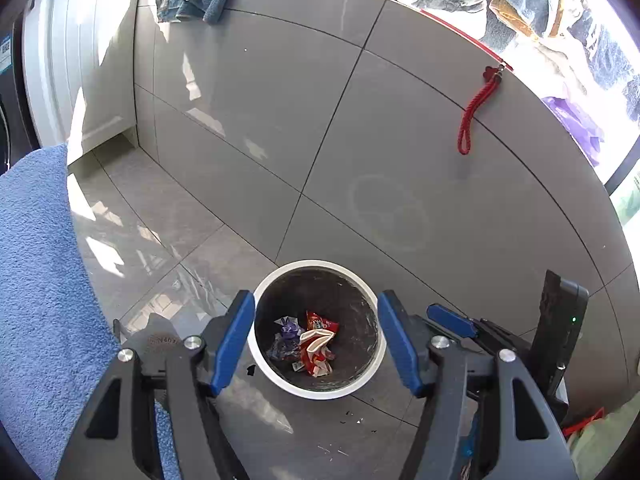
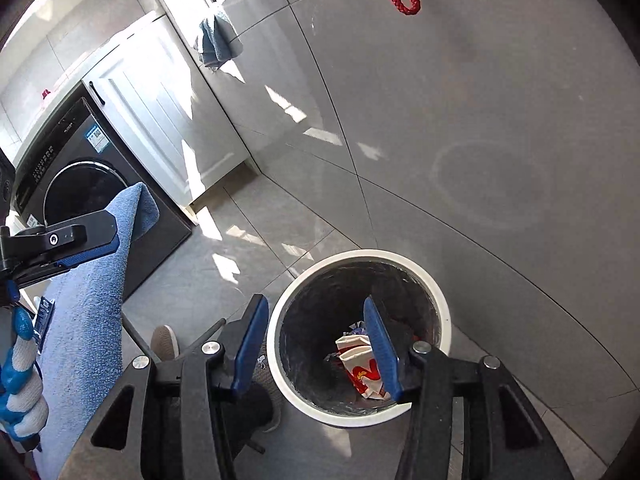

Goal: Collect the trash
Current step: 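Move both open tools back over the table toward the remaining wrappers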

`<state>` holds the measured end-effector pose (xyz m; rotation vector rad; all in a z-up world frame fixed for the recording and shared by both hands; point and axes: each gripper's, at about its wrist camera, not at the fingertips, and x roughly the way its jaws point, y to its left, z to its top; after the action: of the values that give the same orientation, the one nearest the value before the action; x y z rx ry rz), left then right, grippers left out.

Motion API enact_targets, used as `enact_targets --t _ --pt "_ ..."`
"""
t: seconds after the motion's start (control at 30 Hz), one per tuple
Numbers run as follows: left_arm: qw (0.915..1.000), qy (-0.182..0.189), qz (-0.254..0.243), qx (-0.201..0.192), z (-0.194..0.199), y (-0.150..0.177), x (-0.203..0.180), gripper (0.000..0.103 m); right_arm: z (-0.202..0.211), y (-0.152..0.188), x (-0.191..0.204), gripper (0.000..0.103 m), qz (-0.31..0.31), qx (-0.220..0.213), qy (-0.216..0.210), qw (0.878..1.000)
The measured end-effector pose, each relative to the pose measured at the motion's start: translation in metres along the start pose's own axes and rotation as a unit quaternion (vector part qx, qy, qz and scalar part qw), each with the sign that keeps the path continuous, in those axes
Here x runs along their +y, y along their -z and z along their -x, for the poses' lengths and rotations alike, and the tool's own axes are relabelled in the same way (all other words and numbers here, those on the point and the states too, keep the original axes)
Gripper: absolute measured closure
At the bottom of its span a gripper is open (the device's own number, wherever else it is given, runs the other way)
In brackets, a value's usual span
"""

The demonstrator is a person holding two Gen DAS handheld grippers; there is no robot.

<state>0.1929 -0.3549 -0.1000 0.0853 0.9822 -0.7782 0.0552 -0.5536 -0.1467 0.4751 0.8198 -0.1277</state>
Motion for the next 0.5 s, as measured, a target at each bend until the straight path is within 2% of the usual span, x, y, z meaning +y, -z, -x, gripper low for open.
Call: enact_targets --t 0.1,0.17,0.3,0.5 --pt "0.9982 -0.054 -0.018 -0.015 0.038 0.022 0.010 0.041 0.020 0.003 0.020 0.052 0.019 -0.012 -0.004 1.000" --pt "0.9966 -0.077 -0.019 -0.020 0.062 0.039 0.019 0.041 0.031 0.006 0.034 0.050 0.030 -0.016 -0.011 0.999" --pt "0.9896 -0.138 -0.030 -0.028 0.108 0.077 0.042 0.041 0.048 0.018 0.069 0.050 0.064 -0.017 -0.026 0.998" --pt "0.9785 -0.204 -0.007 -0.031 0.169 0.134 0.082 0.041 0.068 0.030 0.128 0.050 0.112 -0.019 -0.071 0.991"
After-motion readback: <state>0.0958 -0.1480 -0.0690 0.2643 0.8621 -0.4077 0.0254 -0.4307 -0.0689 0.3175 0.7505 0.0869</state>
